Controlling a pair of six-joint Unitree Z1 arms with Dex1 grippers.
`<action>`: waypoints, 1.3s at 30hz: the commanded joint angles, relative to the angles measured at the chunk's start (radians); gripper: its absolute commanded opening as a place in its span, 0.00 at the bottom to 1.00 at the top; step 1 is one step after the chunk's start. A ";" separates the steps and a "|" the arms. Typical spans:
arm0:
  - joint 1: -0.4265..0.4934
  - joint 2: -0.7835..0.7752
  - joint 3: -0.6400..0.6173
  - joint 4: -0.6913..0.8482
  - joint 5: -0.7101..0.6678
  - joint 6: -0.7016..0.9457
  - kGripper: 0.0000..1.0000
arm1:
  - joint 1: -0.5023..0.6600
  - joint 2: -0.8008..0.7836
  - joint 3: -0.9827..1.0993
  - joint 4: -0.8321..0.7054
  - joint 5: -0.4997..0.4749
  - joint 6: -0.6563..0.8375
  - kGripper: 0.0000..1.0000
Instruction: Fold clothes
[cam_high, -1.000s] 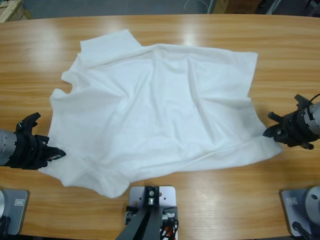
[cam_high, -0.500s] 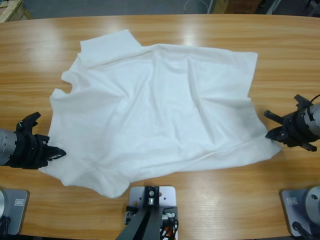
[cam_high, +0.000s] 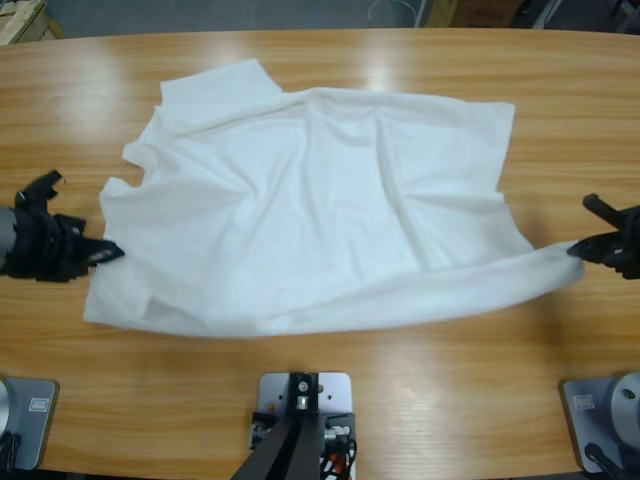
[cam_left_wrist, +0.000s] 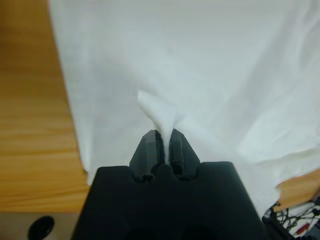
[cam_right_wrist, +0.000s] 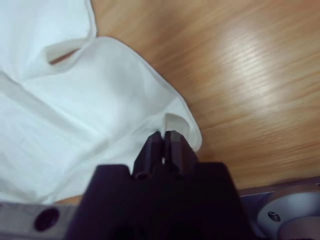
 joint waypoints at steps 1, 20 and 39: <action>0.098 0.022 -0.109 0.090 -0.022 0.094 0.00 | -0.080 -0.001 -0.051 0.028 0.040 -0.072 0.00; 0.232 0.016 -0.138 0.135 -0.023 0.155 0.00 | -0.152 0.068 -0.210 0.090 0.040 -0.211 0.00; 0.288 0.075 -0.342 0.252 -0.024 0.263 0.00 | -0.156 0.160 -0.310 0.139 0.026 -0.323 0.00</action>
